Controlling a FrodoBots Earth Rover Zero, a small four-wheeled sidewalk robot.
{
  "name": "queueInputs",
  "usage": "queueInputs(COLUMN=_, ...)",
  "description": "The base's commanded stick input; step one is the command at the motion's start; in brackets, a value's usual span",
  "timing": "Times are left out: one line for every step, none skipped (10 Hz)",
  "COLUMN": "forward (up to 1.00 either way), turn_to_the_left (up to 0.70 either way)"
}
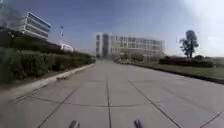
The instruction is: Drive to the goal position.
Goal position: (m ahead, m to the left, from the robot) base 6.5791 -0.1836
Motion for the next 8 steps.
queueInputs(forward=1.00, turn_to_the_left=0.00)
queueInputs(forward=1.00, turn_to_the_left=0.00)
queueInputs(forward=1.00, turn_to_the_left=0.00)
queueInputs(forward=1.00, turn_to_the_left=0.00)
queueInputs(forward=1.00, turn_to_the_left=0.00)
queueInputs(forward=1.00, turn_to_the_left=0.02)
queueInputs(forward=1.00, turn_to_the_left=-0.26)
queueInputs(forward=1.00, turn_to_the_left=-0.39)
